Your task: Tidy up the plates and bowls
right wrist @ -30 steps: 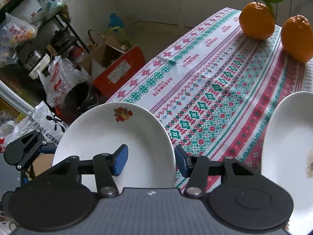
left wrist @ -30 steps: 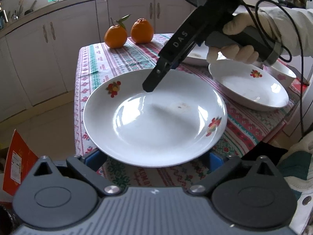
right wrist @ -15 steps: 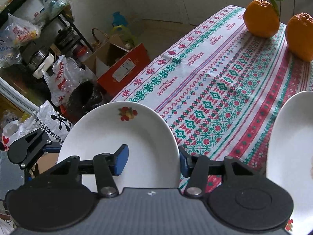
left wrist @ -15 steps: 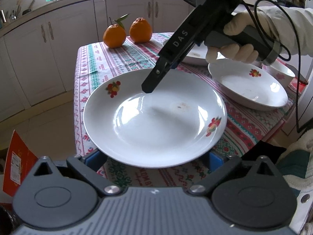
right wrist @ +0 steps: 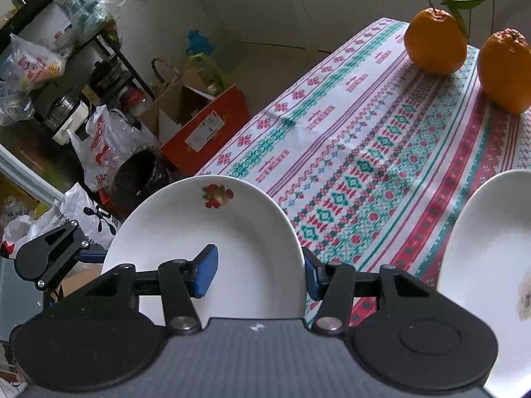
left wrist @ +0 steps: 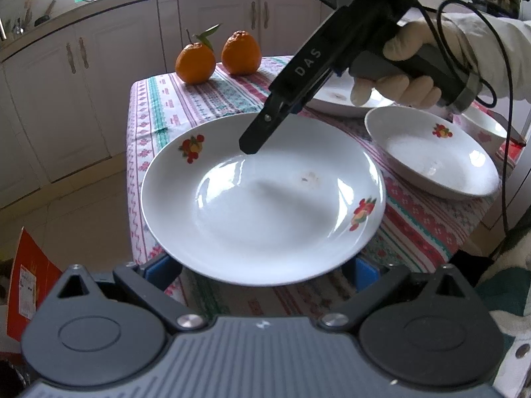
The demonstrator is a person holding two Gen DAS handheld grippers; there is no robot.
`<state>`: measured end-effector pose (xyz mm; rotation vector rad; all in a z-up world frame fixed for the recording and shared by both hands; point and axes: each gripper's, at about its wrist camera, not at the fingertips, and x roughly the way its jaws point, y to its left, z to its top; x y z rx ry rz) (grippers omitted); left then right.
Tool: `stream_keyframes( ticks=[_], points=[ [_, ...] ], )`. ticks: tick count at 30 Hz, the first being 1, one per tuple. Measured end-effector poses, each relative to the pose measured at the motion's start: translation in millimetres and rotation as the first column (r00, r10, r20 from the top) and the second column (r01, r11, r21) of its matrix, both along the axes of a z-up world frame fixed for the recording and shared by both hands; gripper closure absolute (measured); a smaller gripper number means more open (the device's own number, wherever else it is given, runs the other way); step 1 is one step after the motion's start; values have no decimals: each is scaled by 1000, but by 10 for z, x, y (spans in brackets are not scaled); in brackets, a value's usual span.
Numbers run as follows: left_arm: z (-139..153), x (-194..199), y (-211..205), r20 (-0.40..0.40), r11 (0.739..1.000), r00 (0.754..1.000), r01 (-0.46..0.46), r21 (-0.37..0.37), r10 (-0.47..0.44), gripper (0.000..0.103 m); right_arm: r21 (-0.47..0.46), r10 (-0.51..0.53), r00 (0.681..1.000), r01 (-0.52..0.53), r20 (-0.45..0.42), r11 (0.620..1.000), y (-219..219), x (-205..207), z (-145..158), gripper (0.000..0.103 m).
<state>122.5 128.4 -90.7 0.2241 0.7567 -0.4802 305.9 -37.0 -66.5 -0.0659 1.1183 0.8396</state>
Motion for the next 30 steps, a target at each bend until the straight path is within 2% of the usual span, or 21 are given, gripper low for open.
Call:
stream_keyframes(
  ticks=[17,30],
  points=[
    [-32,432,-34,11,999,999,31,19,-31,2,-6,-76,997,77,33,997,-73,337,-55,44],
    [-40,561,-48,31,999,999,37,33,-38,2,-12,-106,993,107,53,994,-90,484,-83,44]
  ],
)
